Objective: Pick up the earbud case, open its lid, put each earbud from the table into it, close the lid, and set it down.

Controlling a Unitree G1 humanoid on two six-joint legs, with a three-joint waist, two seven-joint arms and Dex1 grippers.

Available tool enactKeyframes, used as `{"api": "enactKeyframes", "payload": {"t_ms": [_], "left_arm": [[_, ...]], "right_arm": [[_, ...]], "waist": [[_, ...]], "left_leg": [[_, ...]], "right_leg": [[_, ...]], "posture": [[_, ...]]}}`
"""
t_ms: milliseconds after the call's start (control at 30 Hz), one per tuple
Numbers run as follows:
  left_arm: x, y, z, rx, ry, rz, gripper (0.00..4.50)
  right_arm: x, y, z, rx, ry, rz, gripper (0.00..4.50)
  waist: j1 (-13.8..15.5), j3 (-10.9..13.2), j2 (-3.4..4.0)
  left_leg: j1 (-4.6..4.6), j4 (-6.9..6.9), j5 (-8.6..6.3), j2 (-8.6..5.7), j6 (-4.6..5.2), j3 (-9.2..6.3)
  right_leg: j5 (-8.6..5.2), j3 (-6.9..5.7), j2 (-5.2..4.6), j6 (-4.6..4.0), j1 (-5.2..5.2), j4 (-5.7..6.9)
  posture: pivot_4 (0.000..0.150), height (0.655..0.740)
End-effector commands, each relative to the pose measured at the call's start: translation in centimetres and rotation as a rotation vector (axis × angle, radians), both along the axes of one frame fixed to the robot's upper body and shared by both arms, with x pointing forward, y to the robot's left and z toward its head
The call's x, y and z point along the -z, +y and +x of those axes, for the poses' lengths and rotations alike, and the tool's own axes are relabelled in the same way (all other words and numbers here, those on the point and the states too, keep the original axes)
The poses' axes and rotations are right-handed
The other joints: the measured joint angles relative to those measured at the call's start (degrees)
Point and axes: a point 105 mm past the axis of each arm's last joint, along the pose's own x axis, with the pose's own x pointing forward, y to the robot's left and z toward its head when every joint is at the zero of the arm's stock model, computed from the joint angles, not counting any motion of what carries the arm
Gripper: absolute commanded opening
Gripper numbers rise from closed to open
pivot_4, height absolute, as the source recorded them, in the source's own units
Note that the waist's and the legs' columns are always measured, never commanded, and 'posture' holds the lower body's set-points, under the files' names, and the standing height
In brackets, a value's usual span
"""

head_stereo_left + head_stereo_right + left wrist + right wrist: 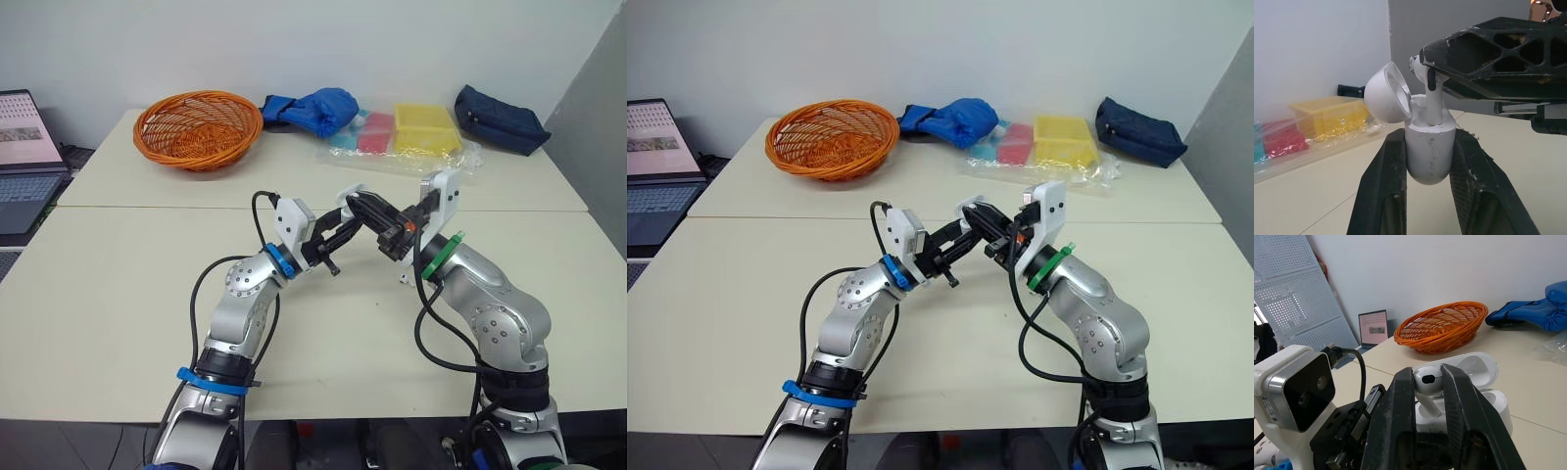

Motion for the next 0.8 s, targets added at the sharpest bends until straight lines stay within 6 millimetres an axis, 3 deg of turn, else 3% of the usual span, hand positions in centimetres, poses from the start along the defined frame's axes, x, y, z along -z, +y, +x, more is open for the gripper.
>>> {"api": "enactKeyframes", "payload": {"t_ms": [33, 200, 600, 767, 800], "left_arm": [[-2.0, -0.1, -0.6, 0.008, -0.077, -0.04, 0.8], [-2.1, -0.2, -0.6, 0.012, -0.08, -0.039, 0.8], [-2.2, -0.1, -0.8, 0.014, -0.087, -0.038, 0.8], [-2.2, -0.2, -0.8, 0.018, -0.087, -0.039, 0.8], [-2.2, -0.2, -0.8, 0.018, -0.086, -0.039, 0.8]], "right_arm": [[-0.3, 0.1, 0.1, 0.002, -0.013, -0.003, 0.39], [-0.6, 0.6, 0.3, -0.012, -0.023, 0.003, 0.39], [0.6, 0.7, 0.5, -0.005, -0.001, -0.045, 0.39], [0.5, 0.6, 0.7, 0.0, -0.009, -0.041, 2.08], [0.4, 0.6, 0.7, 0.001, -0.01, -0.04, 2.08]], "waist": [[0.0, 0.0, 0.0], [0.0, 0.0, 0.0], [0.0, 0.0, 0.0], [0.01, 0.0, 0.0], [0.01, 0.0, 0.0]], "left_leg": [[0.0, 0.0, 0.0, 0.0, 0.0, 0.0], [0.0, 0.0, 0.0, 0.0, 0.0, 0.01], [0.0, 0.0, 0.0, 0.0, 0.0, 0.01], [0.0, 0.0, 0.0, 0.0, 0.0, 0.0], [0.0, 0.0, 0.0, 0.0, 0.0, 0.0]], "right_leg": [[0.0, 0.0, 0.0, 0.0, 0.0, 0.0], [0.0, 0.0, 0.0, 0.0, 0.0, 0.0], [0.0, -0.01, 0.0, 0.0, 0.0, -0.01], [0.0, 0.0, 0.0, 0.0, 0.0, 0.0], [0.0, 0.0, 0.0, 0.0, 0.0, 0.0]], "posture": [[0.15, 0.74], [0.15, 0.74], [0.15, 0.74], [0.15, 0.74], [0.15, 0.74]]}}
